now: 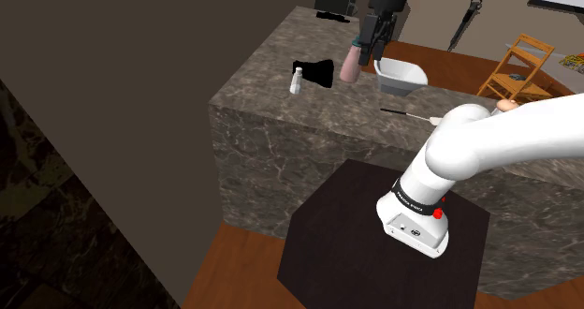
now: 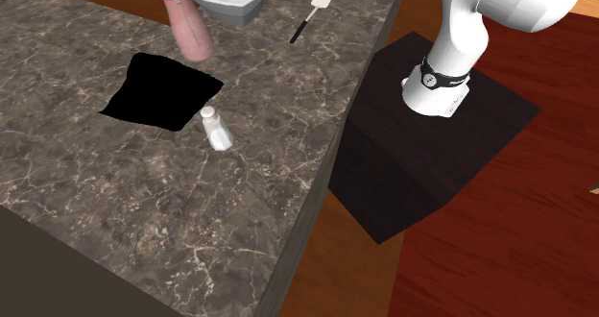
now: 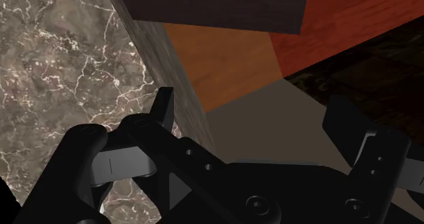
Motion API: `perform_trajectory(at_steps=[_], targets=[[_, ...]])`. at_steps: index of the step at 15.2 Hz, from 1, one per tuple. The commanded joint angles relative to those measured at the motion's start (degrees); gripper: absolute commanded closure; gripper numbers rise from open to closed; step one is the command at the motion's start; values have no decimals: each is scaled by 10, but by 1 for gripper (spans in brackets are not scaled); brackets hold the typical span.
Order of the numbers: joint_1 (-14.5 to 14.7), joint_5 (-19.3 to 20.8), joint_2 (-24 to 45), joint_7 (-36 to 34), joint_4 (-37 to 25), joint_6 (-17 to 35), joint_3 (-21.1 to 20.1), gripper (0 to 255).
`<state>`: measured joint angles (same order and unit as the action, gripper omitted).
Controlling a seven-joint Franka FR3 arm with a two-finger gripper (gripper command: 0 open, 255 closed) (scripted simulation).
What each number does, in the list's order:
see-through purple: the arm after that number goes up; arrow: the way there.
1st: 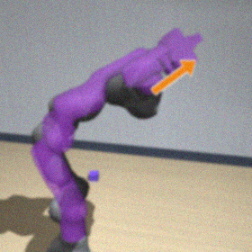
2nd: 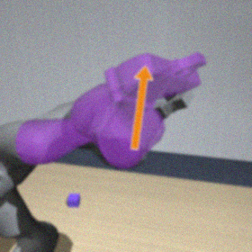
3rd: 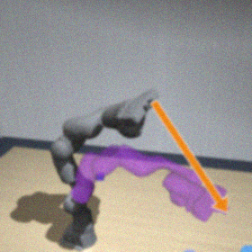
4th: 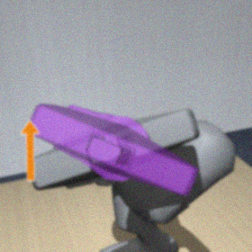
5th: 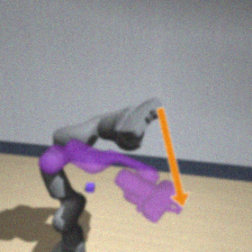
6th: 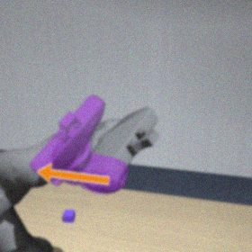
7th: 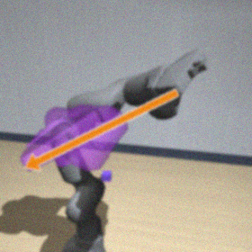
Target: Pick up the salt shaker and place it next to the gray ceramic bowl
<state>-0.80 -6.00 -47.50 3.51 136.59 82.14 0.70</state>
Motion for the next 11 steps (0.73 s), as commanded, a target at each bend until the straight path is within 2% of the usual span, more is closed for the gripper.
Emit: perform_trajectory(at_steps=[1,11], targets=[[0,0,0,0,0,0,0,0],[-17,33,166,60,-19,166,46,0]])
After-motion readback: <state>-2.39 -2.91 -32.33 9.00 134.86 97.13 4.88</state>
